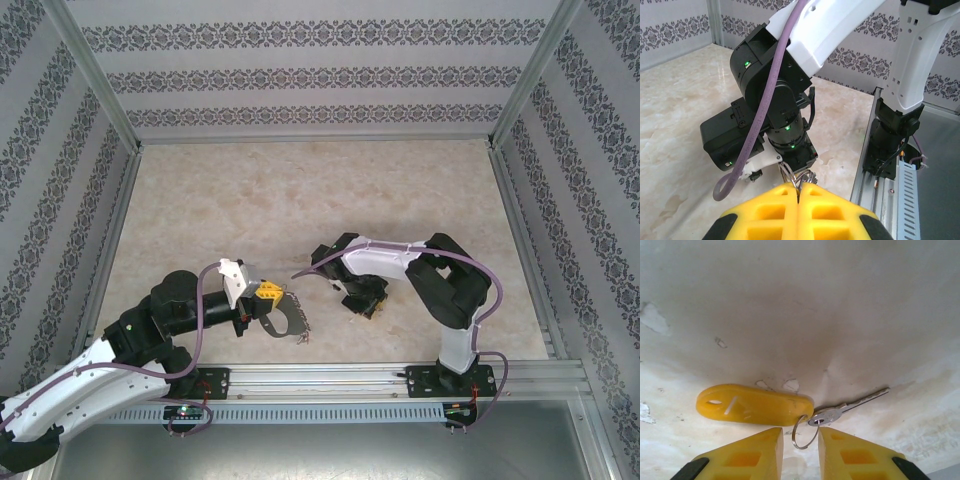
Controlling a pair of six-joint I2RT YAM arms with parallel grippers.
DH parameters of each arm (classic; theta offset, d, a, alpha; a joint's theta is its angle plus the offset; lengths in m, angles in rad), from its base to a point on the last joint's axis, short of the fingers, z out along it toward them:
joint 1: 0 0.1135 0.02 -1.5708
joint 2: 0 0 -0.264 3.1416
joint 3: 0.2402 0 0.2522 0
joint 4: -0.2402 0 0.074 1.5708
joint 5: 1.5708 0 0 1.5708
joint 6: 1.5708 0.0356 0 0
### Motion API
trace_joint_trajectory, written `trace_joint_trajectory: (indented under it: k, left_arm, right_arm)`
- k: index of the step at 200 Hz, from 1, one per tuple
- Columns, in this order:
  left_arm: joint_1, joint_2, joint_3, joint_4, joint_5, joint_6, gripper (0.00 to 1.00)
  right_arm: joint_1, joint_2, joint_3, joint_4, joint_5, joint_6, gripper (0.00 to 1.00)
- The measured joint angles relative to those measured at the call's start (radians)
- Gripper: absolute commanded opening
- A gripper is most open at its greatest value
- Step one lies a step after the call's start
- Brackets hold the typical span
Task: Put the keys on the keyring
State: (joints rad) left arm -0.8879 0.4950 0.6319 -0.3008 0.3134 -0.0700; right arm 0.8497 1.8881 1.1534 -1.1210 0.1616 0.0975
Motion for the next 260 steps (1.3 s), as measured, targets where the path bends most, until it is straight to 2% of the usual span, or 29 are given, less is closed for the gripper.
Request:
trace_joint_trajectory:
  k: [96,139,240,260]
  left_arm:
    - [0.000,-0.011,0.000,0.000,0.000,0.000,0.00]
    - [0.000,-0.011,0.000,0.000,0.000,0.000,0.00]
    - [0.000,-0.014,0.000,0.000,0.000,0.000,0.00]
    - [0.000,-0.014,0.000,0.000,0.000,0.000,0.00]
  right_arm:
    - [-0.010,0.014,0.000,0.000,0.015,-0.018,0.18]
    - [-0.010,0.015,0.000,0.000,0.018,-0.022,0.19]
    - [-0.010,0.012,0.000,-0.005,0.042,-0.024,0.00]
    - [-0.010,-0.010,0.000,-0.003,0.040,-0.023,0.00]
